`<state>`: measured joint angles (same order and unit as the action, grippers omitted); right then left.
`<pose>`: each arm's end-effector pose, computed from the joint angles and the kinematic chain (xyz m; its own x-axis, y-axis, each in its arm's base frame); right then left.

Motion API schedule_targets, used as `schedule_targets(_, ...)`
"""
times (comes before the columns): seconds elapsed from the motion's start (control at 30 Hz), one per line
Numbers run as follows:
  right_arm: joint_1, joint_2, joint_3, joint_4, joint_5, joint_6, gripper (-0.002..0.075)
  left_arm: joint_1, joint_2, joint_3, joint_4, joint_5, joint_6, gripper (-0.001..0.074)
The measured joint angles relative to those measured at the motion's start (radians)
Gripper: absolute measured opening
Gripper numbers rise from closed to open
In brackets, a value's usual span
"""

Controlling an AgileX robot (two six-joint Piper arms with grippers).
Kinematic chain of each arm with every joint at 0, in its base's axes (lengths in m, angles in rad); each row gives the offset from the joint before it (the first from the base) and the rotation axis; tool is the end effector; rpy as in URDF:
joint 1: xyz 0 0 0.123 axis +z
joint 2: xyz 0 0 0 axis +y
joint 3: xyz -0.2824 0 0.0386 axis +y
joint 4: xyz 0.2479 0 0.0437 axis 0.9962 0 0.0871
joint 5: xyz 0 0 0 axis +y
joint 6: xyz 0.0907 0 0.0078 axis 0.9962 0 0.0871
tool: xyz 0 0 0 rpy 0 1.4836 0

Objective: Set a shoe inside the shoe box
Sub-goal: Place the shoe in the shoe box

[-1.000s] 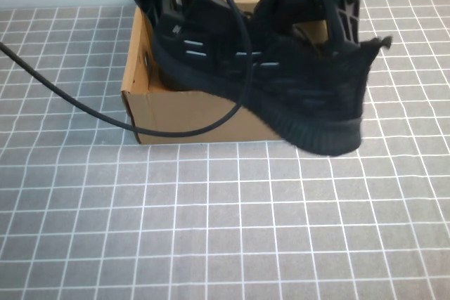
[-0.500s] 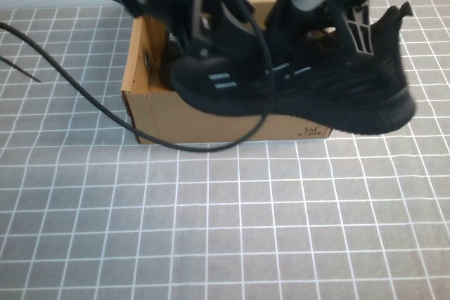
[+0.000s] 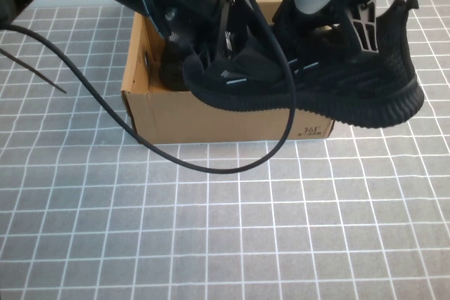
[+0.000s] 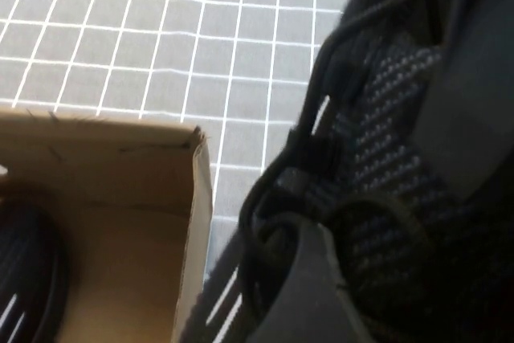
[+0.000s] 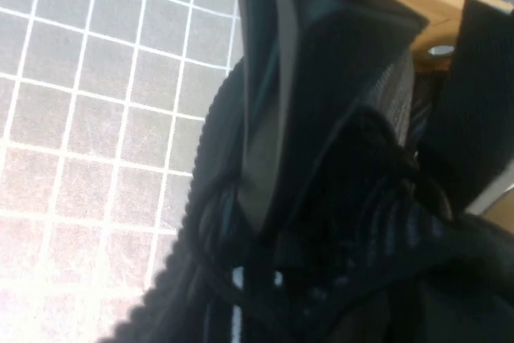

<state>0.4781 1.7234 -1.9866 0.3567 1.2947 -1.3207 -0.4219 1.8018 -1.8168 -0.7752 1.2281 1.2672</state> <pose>0.3060 0.1930 0.4343 0.3307 -0.8247 -0.4589 -0.8774 -0.0896 -0.4713 0.3276 -0.2128 0.3786 0.0636 0.6415 -0.7645 0.9932 0.0343 0.1114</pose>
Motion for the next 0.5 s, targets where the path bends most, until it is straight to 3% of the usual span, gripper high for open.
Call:
schedule_targets(0.3, 0.0, 0.0, 0.0, 0.048, -0.002, -0.018, 0.0022, -0.002, 0.014, 0.0, -0.083, 0.004, 0.068, 0.0457)
schedule_targets(0.43, 0.0, 0.0, 0.0, 0.042, 0.004, -0.021, 0.0022, -0.002, 0.037, 0.0, -0.104, 0.008, 0.068, 0.0344)
schedule_targets(0.5, 0.0, 0.0, 0.0, 0.038, 0.008, -0.021, 0.0022, -0.002, 0.044, 0.0, -0.111, 0.007, 0.068, 0.0239)
